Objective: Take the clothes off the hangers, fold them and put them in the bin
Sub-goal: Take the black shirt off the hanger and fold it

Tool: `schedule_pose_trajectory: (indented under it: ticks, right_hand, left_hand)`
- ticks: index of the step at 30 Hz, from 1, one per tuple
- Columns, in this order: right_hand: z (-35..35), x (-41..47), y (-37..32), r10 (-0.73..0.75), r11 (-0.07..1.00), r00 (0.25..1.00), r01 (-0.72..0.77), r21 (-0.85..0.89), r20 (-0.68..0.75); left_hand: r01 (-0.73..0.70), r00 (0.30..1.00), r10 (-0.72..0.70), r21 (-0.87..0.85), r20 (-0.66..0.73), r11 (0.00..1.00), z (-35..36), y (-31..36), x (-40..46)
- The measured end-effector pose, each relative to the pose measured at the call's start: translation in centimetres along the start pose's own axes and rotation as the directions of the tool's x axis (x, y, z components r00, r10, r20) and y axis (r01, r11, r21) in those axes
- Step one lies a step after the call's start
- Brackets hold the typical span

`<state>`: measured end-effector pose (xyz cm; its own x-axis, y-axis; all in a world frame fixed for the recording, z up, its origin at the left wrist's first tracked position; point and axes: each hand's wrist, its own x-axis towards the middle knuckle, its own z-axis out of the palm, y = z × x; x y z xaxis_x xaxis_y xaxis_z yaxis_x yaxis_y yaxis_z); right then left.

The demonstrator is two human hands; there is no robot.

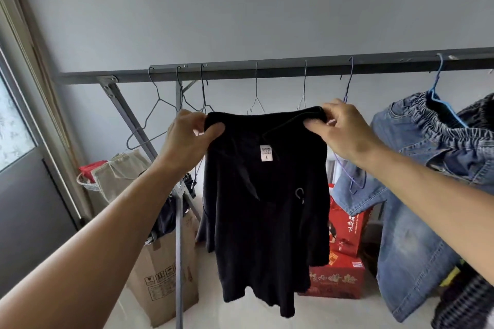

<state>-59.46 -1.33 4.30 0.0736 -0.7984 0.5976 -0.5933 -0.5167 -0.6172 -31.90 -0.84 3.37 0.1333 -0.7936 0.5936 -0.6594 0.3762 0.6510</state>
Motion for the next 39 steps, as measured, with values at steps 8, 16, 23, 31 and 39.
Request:
schedule_pose_trajectory:
  ticks: [8,16,23,31,39]
  right_hand:
    - [2.4,-0.1,0.7,-0.037,0.985,0.991,0.057,0.164,-0.126]
    - [5.1,0.2,-0.2,0.328,0.909,0.941,-0.337,-0.244,-0.077]
    - [7.7,-0.1,-3.3,0.315,0.949,0.949,-0.315,0.011,0.009]
    - [7.4,-0.7,-5.4,0.194,0.938,0.970,-0.227,0.261,0.148]
    - [6.2,-0.4,-4.4,0.129,0.898,0.958,-0.222,0.380,0.256]
  left_hand:
    - [-0.072,0.990,0.037,-0.268,-0.134,0.961,2.9,1.0,-0.7]
    - [0.223,0.972,-0.232,0.181,0.030,0.958,4.8,1.6,-0.5]
    - [0.351,0.932,-0.308,-0.273,0.189,0.896,5.7,4.2,-1.4]
    - [0.449,0.887,-0.290,-0.526,0.359,0.722,3.5,7.6,-2.3]
    - [0.090,0.987,-0.054,-0.240,0.152,0.967,2.4,5.2,-0.9]
